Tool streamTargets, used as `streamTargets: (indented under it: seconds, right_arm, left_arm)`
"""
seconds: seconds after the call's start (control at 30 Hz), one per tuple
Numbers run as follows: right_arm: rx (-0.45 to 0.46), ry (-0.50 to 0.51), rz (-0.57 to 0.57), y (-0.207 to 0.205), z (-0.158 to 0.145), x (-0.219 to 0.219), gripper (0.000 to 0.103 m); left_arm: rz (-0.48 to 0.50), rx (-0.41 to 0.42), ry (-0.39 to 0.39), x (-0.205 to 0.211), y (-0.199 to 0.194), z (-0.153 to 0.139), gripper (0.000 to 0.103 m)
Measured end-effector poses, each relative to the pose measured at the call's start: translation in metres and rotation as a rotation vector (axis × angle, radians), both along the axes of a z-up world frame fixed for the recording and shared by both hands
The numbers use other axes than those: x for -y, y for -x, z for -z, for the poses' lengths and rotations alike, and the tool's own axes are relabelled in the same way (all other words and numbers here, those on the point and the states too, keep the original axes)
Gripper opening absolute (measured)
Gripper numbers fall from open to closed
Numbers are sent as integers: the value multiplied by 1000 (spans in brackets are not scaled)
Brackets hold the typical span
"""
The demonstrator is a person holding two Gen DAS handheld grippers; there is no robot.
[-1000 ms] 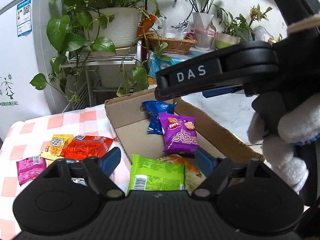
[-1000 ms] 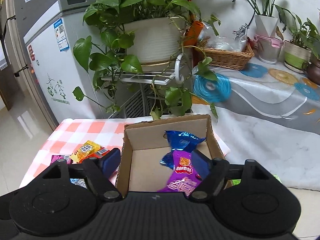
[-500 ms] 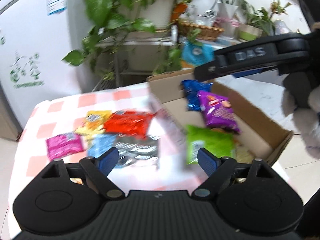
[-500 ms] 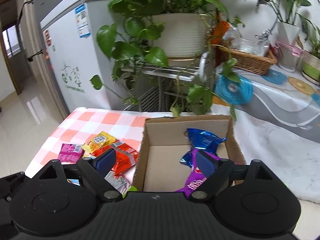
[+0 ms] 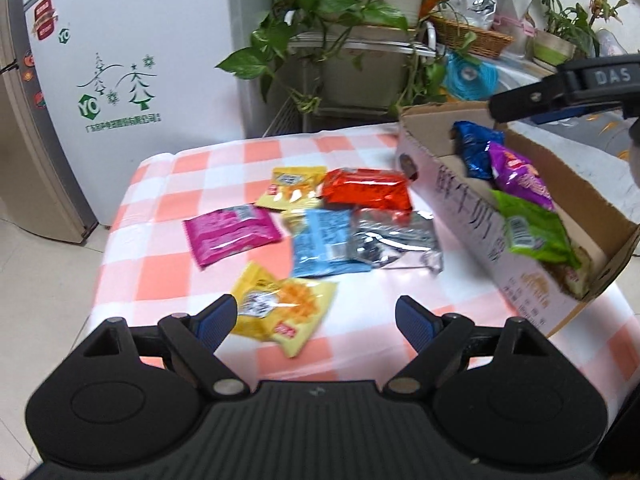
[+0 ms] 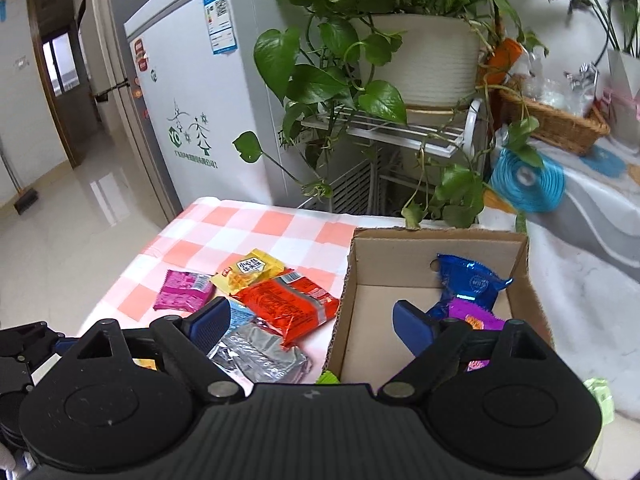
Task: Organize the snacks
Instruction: 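Move the left gripper to the yellow waffle packet while the right gripper approaches the silver foil bag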
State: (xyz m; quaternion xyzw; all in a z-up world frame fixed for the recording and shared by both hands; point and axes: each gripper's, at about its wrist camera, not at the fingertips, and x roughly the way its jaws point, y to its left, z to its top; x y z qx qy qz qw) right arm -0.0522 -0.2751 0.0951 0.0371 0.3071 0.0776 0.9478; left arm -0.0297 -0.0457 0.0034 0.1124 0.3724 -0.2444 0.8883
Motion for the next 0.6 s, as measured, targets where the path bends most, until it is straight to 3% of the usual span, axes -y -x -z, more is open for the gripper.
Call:
streamTargets:
  seconds: [0.43, 0.6]
  right_arm:
    - [-2, -59, 95, 21, 1, 47, 93]
    - [5, -151, 93, 19, 1, 56, 93]
  left_arm:
    - [-51, -1, -26, -27, -29, 3, 91]
    - [-95, -26, -14, -29, -47, 14, 91]
